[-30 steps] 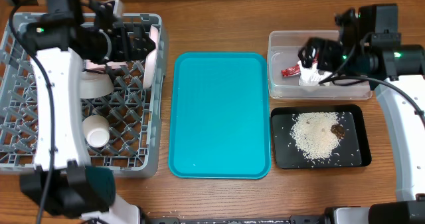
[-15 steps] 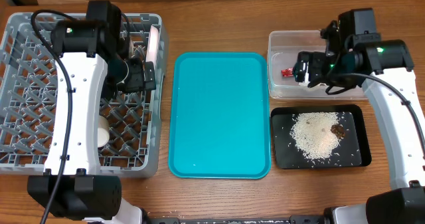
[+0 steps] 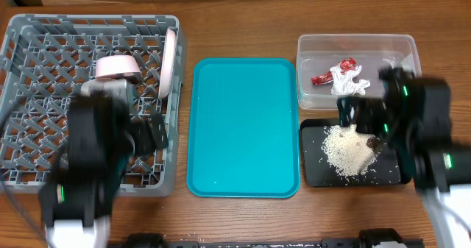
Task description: Sort waste into correct bins and load items into the dishwasher
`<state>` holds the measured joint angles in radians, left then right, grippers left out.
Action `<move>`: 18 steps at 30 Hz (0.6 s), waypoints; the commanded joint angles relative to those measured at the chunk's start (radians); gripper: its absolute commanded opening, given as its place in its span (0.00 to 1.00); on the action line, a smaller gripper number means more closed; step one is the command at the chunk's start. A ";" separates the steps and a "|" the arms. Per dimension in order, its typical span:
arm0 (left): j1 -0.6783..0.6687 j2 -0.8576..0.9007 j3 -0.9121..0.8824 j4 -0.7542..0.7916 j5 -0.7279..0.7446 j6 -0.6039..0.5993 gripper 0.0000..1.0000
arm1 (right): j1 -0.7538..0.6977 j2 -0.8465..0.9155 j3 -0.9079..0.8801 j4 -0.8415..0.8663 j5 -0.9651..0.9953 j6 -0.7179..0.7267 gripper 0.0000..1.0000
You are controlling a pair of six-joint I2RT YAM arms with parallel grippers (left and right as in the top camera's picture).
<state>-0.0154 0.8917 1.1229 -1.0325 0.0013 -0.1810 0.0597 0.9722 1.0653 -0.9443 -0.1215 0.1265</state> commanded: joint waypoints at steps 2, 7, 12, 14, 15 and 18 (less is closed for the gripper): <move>0.002 -0.204 -0.187 0.074 -0.037 0.017 1.00 | -0.003 -0.141 -0.080 -0.048 0.031 0.004 1.00; 0.002 -0.312 -0.274 0.076 -0.072 0.024 1.00 | -0.003 -0.196 -0.087 -0.150 0.031 0.004 1.00; 0.002 -0.308 -0.277 -0.033 -0.071 0.024 1.00 | -0.003 -0.190 -0.087 -0.172 0.031 0.004 1.00; 0.002 -0.307 -0.277 -0.065 -0.071 0.024 1.00 | -0.003 -0.185 -0.087 -0.172 0.031 0.004 1.00; 0.002 -0.307 -0.277 -0.074 -0.071 0.024 1.00 | -0.003 -0.183 -0.087 -0.172 0.031 0.004 1.00; 0.002 -0.307 -0.277 -0.086 -0.072 0.024 1.00 | -0.003 -0.180 -0.087 -0.172 0.031 0.004 1.00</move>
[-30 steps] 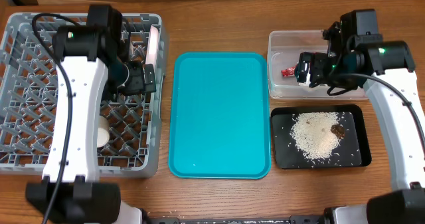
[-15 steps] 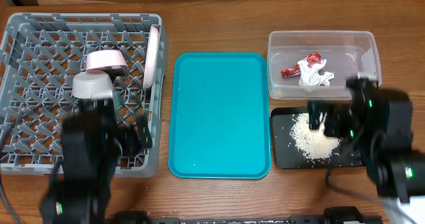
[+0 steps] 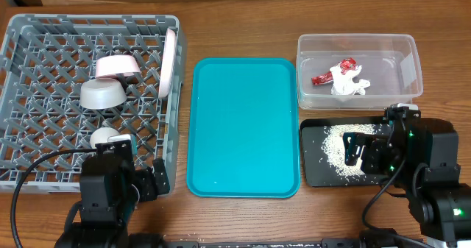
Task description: Sort waste into correct bins and load items into the dishwasher
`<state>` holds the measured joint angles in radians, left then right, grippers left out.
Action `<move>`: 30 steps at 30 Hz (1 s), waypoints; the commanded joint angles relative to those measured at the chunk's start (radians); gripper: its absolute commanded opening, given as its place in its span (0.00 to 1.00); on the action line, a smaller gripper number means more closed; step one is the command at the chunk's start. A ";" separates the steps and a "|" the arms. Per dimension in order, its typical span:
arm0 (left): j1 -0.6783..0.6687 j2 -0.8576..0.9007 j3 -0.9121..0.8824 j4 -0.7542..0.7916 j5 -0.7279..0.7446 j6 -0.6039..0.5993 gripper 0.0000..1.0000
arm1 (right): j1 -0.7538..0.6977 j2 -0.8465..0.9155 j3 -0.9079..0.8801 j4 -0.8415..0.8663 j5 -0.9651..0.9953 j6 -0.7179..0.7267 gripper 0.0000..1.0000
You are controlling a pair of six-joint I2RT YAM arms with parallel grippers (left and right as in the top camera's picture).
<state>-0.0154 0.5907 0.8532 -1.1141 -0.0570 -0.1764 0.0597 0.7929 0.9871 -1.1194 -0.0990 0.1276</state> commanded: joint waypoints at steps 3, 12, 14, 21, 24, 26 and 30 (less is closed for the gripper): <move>0.002 -0.006 -0.007 -0.005 -0.013 0.019 1.00 | -0.003 0.001 -0.008 0.003 0.009 0.003 1.00; 0.002 -0.006 -0.007 -0.005 -0.013 0.019 1.00 | -0.003 -0.103 -0.027 0.024 0.039 -0.009 1.00; 0.002 -0.006 -0.007 -0.005 -0.013 0.019 1.00 | -0.003 -0.172 -0.069 0.111 0.039 -0.040 1.00; 0.002 -0.006 -0.007 -0.005 -0.013 0.019 1.00 | -0.003 -0.488 -0.416 0.529 0.037 -0.072 1.00; 0.002 -0.006 -0.007 -0.005 -0.013 0.019 1.00 | -0.003 -0.610 -0.592 0.746 0.012 -0.072 1.00; 0.002 -0.006 -0.007 -0.005 -0.013 0.019 1.00 | -0.003 -0.678 -0.704 0.892 -0.002 -0.072 1.00; 0.002 -0.006 -0.007 -0.005 -0.013 0.019 1.00 | -0.003 -0.773 -0.879 1.120 -0.010 -0.073 1.00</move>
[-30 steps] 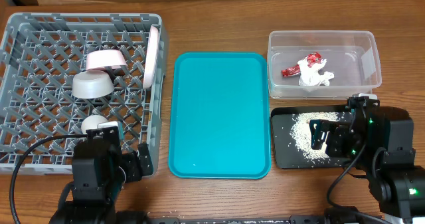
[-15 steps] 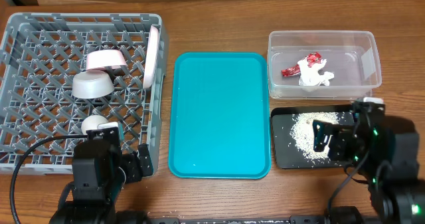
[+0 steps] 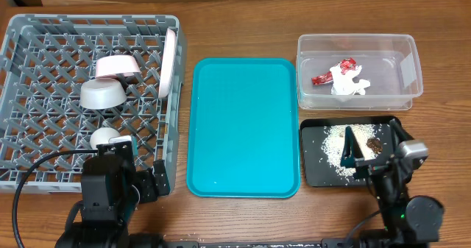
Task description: Sort waste into correct bins and load items into the dishwasher
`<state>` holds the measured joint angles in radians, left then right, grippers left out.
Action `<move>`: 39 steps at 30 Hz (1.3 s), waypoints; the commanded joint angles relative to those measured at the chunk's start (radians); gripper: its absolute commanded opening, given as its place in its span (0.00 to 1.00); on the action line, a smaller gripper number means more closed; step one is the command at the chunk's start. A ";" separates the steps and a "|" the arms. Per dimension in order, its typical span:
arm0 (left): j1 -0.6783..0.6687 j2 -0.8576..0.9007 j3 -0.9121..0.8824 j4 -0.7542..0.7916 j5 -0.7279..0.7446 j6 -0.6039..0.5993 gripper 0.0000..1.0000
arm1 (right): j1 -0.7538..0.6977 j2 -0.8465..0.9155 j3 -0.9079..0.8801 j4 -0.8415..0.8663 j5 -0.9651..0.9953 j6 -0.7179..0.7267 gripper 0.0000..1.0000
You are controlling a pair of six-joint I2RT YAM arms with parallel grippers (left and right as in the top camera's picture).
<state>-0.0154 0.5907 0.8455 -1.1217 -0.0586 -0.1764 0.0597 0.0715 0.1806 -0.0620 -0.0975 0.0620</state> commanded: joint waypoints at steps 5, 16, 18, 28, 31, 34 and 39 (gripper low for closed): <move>0.002 -0.006 0.000 0.003 -0.011 0.019 1.00 | -0.003 -0.069 -0.174 0.168 0.038 -0.008 1.00; 0.002 -0.006 0.000 0.003 -0.011 0.019 1.00 | -0.003 -0.064 -0.172 -0.019 0.052 -0.007 1.00; 0.002 -0.006 0.000 0.003 -0.011 0.019 1.00 | -0.003 -0.064 -0.172 -0.019 0.052 -0.007 1.00; 0.002 -0.006 0.000 0.003 -0.011 0.019 1.00 | -0.003 -0.064 -0.172 -0.019 0.052 -0.007 1.00; 0.002 -0.006 0.000 0.003 -0.011 0.019 1.00 | -0.003 -0.064 -0.172 -0.019 0.052 -0.007 1.00; 0.002 -0.006 0.000 0.003 -0.011 0.019 1.00 | -0.003 -0.064 -0.172 -0.019 0.052 -0.007 1.00; 0.002 -0.006 0.000 0.003 -0.011 0.019 1.00 | -0.003 -0.064 -0.172 -0.019 0.052 -0.007 1.00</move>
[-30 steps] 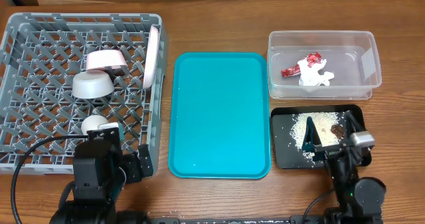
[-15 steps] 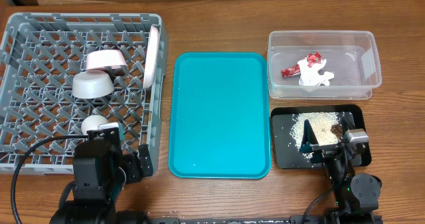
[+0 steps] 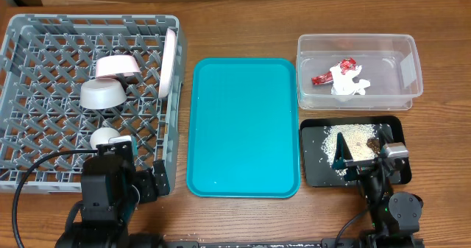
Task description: Sort waste into correct bins and load items into the dishwasher
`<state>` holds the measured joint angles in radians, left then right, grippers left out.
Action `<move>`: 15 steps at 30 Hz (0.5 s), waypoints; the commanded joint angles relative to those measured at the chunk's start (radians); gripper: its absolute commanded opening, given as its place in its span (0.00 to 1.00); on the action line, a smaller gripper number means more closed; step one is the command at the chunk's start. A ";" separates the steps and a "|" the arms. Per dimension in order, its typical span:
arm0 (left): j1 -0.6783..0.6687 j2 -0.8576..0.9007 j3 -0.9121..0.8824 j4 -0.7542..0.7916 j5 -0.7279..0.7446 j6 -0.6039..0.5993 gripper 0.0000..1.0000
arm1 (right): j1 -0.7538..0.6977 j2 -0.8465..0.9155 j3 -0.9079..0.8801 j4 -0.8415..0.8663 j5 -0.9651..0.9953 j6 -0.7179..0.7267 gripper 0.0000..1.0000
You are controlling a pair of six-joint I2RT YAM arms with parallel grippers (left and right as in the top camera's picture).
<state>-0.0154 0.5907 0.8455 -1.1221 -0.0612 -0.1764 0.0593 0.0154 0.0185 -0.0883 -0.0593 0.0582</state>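
The grey dish rack [image 3: 44,34] on the left holds a pink cup [image 3: 115,65], a pale bowl [image 3: 101,95] upside down, a pink plate [image 3: 170,62] on edge and a small white cup [image 3: 103,136]. A clear bin [image 3: 406,45] at the back right holds a red wrapper [image 3: 322,78] and a white tissue [image 3: 349,79]. The black tray [image 3: 313,171] below it carries scattered rice [image 3: 359,135]. My left gripper [image 3: 159,176] sits low at the rack's front corner. My right gripper [image 3: 340,154] hangs over the black tray's front. Neither holds anything that I can see.
A teal tray [image 3: 245,126] with nothing on it lies in the middle of the wooden table. A brown scrap [image 3: 373,142] lies among the rice. Both arm bases stand at the table's front edge, with a black cable looping beside the left one.
My right arm has drawn back a little further toward the front edge and sits lower over the black tray. The left arm and all objects are unchanged.
First my left arm was over the rack, covering the bowl, and my right arm was over the black tray and the bin's edge. Then both were back near the front edge, with the bowl showing in the rack. The right arm has since settled lower.
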 commanded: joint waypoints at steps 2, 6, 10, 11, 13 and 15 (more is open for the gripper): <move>0.002 -0.006 0.000 0.003 -0.009 0.019 1.00 | -0.003 -0.008 -0.010 0.008 0.014 -0.003 1.00; -0.001 -0.031 0.000 -0.005 -0.010 0.020 1.00 | -0.003 -0.008 -0.010 0.007 0.014 -0.003 1.00; -0.001 -0.111 -0.043 0.040 -0.019 0.019 1.00 | -0.003 -0.008 -0.010 0.008 0.014 -0.003 1.00; -0.001 -0.142 -0.072 0.072 -0.017 0.019 1.00 | -0.003 -0.008 -0.010 0.008 0.014 -0.003 1.00; -0.001 -0.210 -0.156 0.163 -0.015 0.019 1.00 | -0.003 -0.008 -0.010 0.008 0.014 -0.003 1.00; -0.001 -0.285 -0.256 0.267 -0.002 0.019 1.00 | -0.003 -0.008 -0.010 0.008 0.014 -0.003 1.00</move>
<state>-0.0154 0.3969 0.7155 -0.9318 -0.0647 -0.1761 0.0597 0.0154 0.0185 -0.0879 -0.0589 0.0582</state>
